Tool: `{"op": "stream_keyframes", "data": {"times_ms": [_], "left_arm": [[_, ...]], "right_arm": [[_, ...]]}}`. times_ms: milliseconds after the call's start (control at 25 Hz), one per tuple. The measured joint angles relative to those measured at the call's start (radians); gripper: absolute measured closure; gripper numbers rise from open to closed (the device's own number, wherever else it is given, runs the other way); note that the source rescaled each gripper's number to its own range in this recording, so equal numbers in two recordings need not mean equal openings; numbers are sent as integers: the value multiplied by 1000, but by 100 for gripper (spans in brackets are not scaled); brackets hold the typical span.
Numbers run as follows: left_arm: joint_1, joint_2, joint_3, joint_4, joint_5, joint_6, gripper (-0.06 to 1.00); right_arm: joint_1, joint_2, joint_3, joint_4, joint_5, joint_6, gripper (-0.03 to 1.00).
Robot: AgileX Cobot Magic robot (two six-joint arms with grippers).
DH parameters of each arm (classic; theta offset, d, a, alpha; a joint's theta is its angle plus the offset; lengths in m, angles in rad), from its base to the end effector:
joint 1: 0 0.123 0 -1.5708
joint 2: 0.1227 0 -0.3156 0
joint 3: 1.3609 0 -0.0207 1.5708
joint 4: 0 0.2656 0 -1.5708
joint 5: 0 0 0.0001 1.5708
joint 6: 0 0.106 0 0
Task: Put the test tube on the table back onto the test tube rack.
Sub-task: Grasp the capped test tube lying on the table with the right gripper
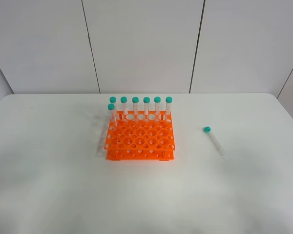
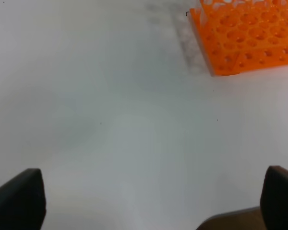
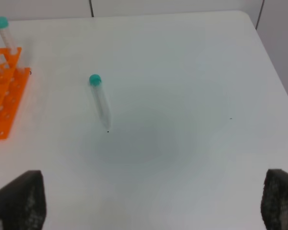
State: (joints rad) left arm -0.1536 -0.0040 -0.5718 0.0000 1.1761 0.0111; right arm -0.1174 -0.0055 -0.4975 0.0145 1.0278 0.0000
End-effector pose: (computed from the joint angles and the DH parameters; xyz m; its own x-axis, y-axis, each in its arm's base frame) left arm -0.0242 0.0037 0.2880 -0.4834 0.0861 -0.8712 0.1584 0.9873 0.0097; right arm -0.0081 0.0023 0.2799 -0.4200 0.0571 -0.9057 0.1091 0.9940 0.0120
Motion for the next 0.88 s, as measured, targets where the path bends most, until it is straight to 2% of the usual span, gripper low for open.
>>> {"op": "stream_keyframes", "data": {"times_ms": [880], "left_arm": [[0, 0, 0, 0, 0, 0, -5]], "right_arm": [[0, 0, 0, 0, 0, 0, -3]]}}
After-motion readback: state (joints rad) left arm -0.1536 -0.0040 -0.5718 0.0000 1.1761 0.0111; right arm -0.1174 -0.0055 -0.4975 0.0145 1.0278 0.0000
